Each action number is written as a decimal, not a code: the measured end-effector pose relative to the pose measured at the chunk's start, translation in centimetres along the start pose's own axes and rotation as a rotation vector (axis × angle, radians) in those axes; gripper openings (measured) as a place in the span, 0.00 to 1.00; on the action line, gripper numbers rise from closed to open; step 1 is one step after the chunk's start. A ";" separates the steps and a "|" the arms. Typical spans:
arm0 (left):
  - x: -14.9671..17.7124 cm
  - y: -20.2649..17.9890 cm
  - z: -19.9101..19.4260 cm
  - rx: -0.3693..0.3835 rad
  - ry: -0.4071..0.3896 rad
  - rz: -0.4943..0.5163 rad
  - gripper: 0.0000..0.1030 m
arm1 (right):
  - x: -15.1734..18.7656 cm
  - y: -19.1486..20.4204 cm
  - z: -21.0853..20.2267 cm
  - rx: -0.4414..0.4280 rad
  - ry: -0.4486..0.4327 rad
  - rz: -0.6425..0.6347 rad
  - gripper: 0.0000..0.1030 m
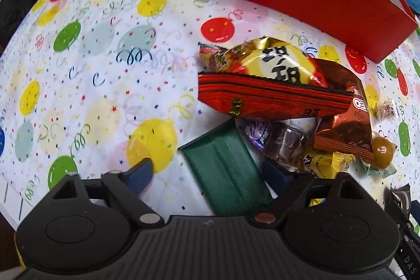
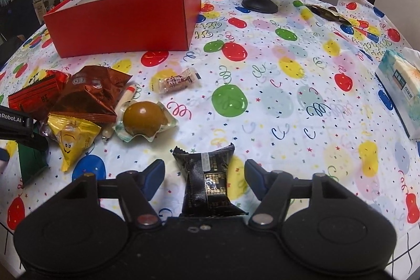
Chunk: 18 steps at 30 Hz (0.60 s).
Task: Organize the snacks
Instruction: 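Grasp the green bar with the left tool while the right tool grasps the black packet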
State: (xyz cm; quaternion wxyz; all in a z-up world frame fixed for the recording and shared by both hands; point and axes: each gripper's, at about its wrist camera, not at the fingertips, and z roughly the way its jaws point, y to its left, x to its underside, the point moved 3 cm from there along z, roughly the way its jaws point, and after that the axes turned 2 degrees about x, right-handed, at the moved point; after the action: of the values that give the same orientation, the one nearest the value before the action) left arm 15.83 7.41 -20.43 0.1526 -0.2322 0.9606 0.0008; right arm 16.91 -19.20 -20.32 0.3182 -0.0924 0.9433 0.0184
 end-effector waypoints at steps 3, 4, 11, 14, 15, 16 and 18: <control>0.0 0.0 -0.2 -0.006 -0.010 0.009 0.75 | 0.1 0.1 0.2 0.002 0.007 -0.008 0.59; 0.0 0.1 -0.3 -0.004 -0.013 0.008 0.71 | 0.2 0.1 0.2 0.002 0.010 -0.010 0.58; -0.5 1.6 -0.9 0.039 -0.016 -0.039 0.43 | 0.6 0.1 0.2 0.007 0.023 -0.006 0.41; -0.5 2.1 -1.0 0.061 -0.012 -0.052 0.43 | 0.7 0.3 0.0 0.012 0.018 -0.006 0.34; -0.5 2.3 -1.0 0.063 -0.011 -0.055 0.43 | 0.7 0.3 -0.1 0.014 0.016 -0.008 0.33; -0.5 2.4 -1.0 0.064 -0.011 -0.057 0.43 | 0.7 0.4 -0.2 0.016 0.014 -0.012 0.31; -0.4 2.7 -1.1 0.067 -0.011 -0.058 0.43 | 0.8 0.5 -0.4 0.020 0.010 -0.017 0.30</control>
State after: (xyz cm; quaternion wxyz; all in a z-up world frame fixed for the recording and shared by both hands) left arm 14.60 9.94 -19.41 0.1657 -0.2547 0.9521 -0.0344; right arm 15.96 -18.88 -20.53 0.3144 -0.0975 0.9442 0.0059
